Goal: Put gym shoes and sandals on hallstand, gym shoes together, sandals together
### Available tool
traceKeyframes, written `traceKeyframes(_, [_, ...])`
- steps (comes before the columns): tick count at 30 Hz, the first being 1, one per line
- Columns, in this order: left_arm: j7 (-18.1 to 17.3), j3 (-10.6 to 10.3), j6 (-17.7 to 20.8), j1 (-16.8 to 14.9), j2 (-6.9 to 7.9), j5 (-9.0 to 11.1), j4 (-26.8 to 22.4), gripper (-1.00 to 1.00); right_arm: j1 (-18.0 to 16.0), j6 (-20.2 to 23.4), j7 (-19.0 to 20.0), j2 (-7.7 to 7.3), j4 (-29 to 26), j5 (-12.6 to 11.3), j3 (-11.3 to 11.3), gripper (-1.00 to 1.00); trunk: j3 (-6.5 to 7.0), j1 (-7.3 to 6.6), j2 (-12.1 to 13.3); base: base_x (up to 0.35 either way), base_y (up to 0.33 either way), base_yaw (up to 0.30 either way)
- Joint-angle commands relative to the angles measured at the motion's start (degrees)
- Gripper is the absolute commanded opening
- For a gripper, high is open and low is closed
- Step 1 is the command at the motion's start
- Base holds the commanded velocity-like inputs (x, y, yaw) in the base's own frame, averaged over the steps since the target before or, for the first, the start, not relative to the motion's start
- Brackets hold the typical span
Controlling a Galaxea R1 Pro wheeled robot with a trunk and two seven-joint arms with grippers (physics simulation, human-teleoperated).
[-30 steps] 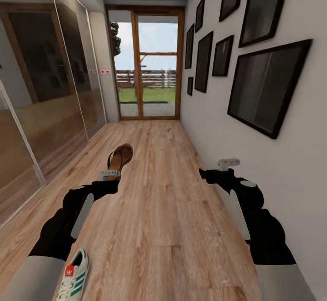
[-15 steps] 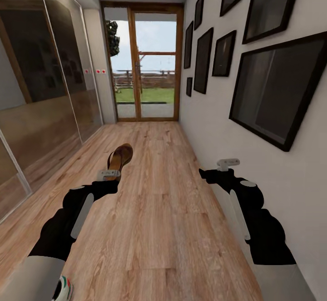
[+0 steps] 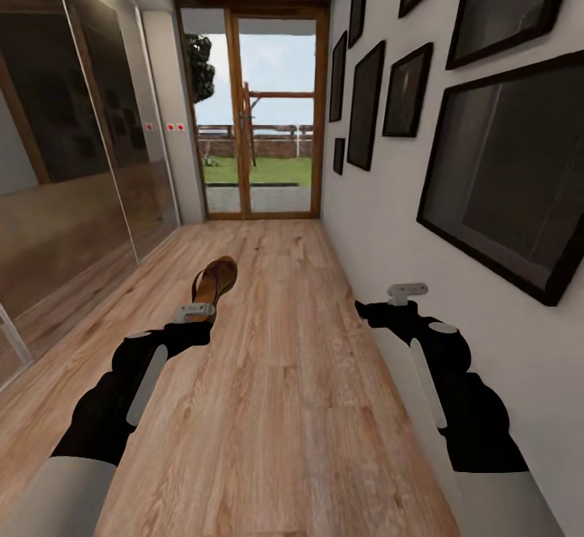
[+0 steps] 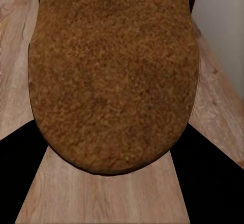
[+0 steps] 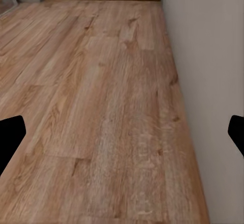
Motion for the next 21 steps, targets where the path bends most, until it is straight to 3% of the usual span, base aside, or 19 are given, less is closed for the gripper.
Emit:
traceKeyframes(1, [-0.07,-0.07,0.25,-0.05,0.03,0.11,-0.07,-1.00,-0.03,0.28,0.21,0.01,-0.07,0.07,-0.04,1.00,-0.06,0.02,-0.02,0.345,-0.107,0.160])
traceKeyframes(8, [-0.07,-0.05,0.25,-0.05,0.03,0.11,-0.05,-1.00,-0.03,0.28,0.21,0.02,-0.08,0.07,-0.01,1.00,-0.06,0.02,-0.02,0.345,-0.107,0.209])
traceKeyframes(21, [-0.07,-0.04,0.25,-0.05,0.03,0.11,-0.05,-1.00,-0.03,0.28,0.21,0.00,-0.10,0.07,0.00,1.00,-0.06,0.02,-0.02,0.345,-0.097,0.031])
